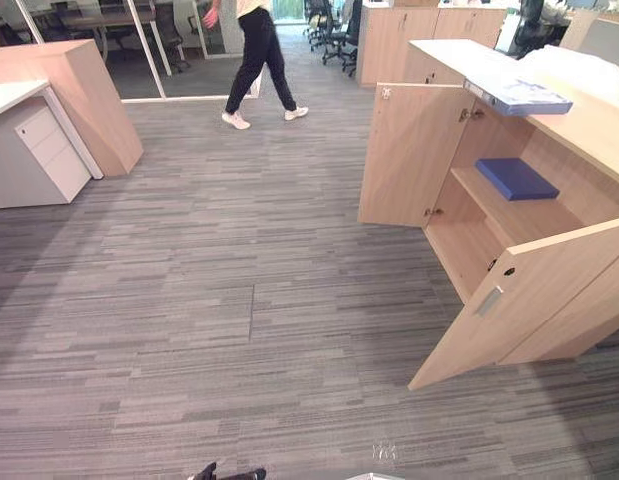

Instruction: Walk over to the cabinet, pick up the folder, carry it to the office cabinet, place the folder inside the office cabinet, then close the office cabinet door

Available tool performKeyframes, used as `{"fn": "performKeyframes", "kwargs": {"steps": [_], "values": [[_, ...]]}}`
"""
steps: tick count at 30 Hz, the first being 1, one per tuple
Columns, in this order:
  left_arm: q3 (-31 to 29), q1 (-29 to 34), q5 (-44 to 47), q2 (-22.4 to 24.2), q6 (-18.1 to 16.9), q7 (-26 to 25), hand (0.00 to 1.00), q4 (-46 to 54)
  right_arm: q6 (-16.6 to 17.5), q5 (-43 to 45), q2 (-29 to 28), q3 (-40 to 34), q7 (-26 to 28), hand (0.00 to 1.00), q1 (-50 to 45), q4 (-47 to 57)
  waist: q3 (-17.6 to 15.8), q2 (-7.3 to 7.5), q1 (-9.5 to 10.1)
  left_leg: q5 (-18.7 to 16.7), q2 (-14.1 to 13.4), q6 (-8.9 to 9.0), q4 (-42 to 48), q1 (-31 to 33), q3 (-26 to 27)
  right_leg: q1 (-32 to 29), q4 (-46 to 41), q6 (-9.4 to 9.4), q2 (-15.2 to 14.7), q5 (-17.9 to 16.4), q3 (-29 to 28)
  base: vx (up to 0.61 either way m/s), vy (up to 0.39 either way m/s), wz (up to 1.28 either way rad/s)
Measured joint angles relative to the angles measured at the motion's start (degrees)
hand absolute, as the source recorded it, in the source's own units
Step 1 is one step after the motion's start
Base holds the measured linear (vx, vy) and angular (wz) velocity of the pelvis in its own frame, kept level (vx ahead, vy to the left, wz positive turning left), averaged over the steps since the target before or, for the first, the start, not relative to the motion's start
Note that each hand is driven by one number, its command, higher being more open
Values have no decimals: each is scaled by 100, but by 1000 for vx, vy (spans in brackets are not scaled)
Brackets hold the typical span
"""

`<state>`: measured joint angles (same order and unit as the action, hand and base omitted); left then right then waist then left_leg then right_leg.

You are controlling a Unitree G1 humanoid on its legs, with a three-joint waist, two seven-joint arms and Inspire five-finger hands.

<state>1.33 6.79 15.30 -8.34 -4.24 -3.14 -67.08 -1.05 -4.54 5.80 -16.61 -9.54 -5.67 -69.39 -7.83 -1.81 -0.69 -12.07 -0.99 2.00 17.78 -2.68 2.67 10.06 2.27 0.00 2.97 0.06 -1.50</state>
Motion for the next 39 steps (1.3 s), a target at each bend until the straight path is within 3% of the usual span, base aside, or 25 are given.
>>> {"fn": "performKeyframes", "kwargs": {"steps": [4,5,7,9,10,12,13,15,16,19,21,22,24,25,26,27,28,29,30,32,34,35,36,37,39], "values": [[-126,-117,103,53,-88,-53,100,158,2,0,42,30,-60,100,62,1,-265,-38,20,-95,-145,106,1496,760,-120,-18,-109,-227,116,-74,-123,-70,-12,-13],[-180,-138,97,105,-96,-45,100,214,-34,-1,77,28,-75,100,83,-5,-291,-110,31,-247,-144,128,1727,913,-216,-51,-182,-271,104,-106,-167,33,36,-16],[-177,-172,98,138,-98,-25,100,247,-69,-9,106,-10,-110,100,66,12,-346,-196,8,-302,-166,155,1304,1095,-479,-140,-272,-226,18,-184,-231,53,85,-15],[-229,-219,101,134,-96,14,100,284,-87,-9,100,-10,-115,100,57,69,-368,-192,7,-294,-182,155,997,1240,-508,-195,-300,-183,-96,-236,-245,88,144,0],[-307,-311,124,131,-103,89,100,301,-118,-13,102,-11,-152,100,66,172,-460,-184,10,-188,-174,164,656,1577,-500,-232,-312,-55,-389,-338,-238,120,215,10],[-343,-330,179,135,-127,124,100,373,-127,-11,135,-20,-203,100,76,231,-488,-182,14,17,-194,217,336,1796,-510,-231,-298,76,-620,-426,-223,168,318,10],[-470,-322,346,175,-135,135,100,413,-127,-12,179,-19,-253,100,78,303,-487,-189,13,287,-326,364,-117,2047,-640,-172,-322,361,-962,-637,-229,197,335,4],[-572,-312,460,200,-139,147,100,425,-135,-15,201,-28,-276,100,63,320,-480,-207,10,510,-425,510,-108,2188,-750,-80,-351,553,-1157,-812,-236,254,351,1],[-675,-322,550,183,-130,191,100,433,-132,-43,172,-219,-272,100,56,224,-478,-140,27,949,-202,458,348,2240,-426,142,-385,621,-1534,-1095,-232,454,532,-9],[-717,-318,548,132,-109,135,100,428,-142,-97,93,-655,-187,100,197,-6,-308,32,21,547,163,-154,868,2263,-4,6,-1121,573,-1942,-1145,-353,424,432,-19],[-621,-307,543,110,-64,128,100,418,-145,-99,116,-767,-54,100,157,-10,-114,153,-13,362,559,-448,648,1818,265,-324,-2070,633,-2327,-871,-537,481,423,-27],[-598,-284,471,136,-58,133,100,417,-147,-87,149,-872,38,100,161,-7,-12,219,-23,289,798,-585,392,1458,417,-575,-2825,465,-2547,-674,-599,429,328,-51],[-591,-223,346,171,-63,138,100,403,-114,21,205,-916,77,100,258,110,78,263,-38,340,1109,-790,-299,677,709,-1599,-5072,-442,-2791,-220,-628,421,305,-61],[-570,-193,300,196,-60,138,100,388,-101,21,244,-894,78,100,260,173,98,262,-81,355,1158,-815,-495,467,744,-1799,-5579,-591,-2821,-170,-450,353,228,-40],[-457,-160,269,205,-41,153,100,353,-64,24,338,-835,89,100,261,258,121,176,-168,366,1201,-831,-797,82,750,-2037,-6106,-640,-2841,-312,82,396,194,-39],[-377,-203,220,237,-22,199,100,262,-45,31,395,-745,88,100,351,287,99,52,-174,375,1150,-835,-964,-268,752,-2125,-6176,-352,-2646,-747,587,399,165,-37],[-361,-235,205,253,-15,210,100,236,-45,49,390,-694,87,100,396,286,51,6,-176,374,1102,-834,-977,-381,747,-2146,-6078,-242,-2471,-945,794,400,96,-43],[-351,-339,199,263,-15,223,100,137,-34,65,308,-589,69,100,473,291,-77,-34,-178,369,999,-825,-976,-570,689,-2178,-5708,7,-2071,-1275,1160,346,13,-32],[-299,-406,193,256,-10,222,100,44,-13,131,191,-411,73,100,502,366,-156,-49,-218,324,894,-748,-993,-707,623,-2217,-5101,128,-1681,-1476,1588,327,-15,-21],[-263,-391,197,252,-9,220,100,41,30,253,22,-183,65,100,510,406,-153,18,-284,261,811,-658,-1197,-806,625,-2476,-4043,191,-1245,-1445,2107,287,-43,-1],[-310,-453,203,251,19,217,100,44,49,254,-73,-169,66,100,555,384,-231,150,-278,151,782,-688,-1602,-1017,635,-2733,-2957,98,-926,-1125,2539,276,-62,3],[-441,-492,163,251,78,214,100,45,29,254,-131,-172,63,100,564,346,-326,251,-281,109,753,-614,-1726,-1203,624,-2714,-2384,-120,-815,-681,2794,232,-85,8],[-490,-484,159,254,102,213,100,46,16,254,-144,-172,62,100,530,324,-335,244,-283,68,702,-546,-1777,-1291,604,-2680,-2264,-180,-777,-545,2912,510,-190,2],[-613,-484,68,280,122,206,100,48,-14,255,-160,-254,58,100,451,296,-331,258,-284,-116,488,-235,-1773,-1523,620,-2477,-2198,-526,-629,-485,3232,395,-145,-11],[-900,-456,-29,297,132,215,100,34,-4,252,-144,-257,58,100,426,218,-325,230,-285,-206,346,-72,-1663,-1649,651,-2263,-2011,-981,-367,-433,3228,468,-196,-37]]}}
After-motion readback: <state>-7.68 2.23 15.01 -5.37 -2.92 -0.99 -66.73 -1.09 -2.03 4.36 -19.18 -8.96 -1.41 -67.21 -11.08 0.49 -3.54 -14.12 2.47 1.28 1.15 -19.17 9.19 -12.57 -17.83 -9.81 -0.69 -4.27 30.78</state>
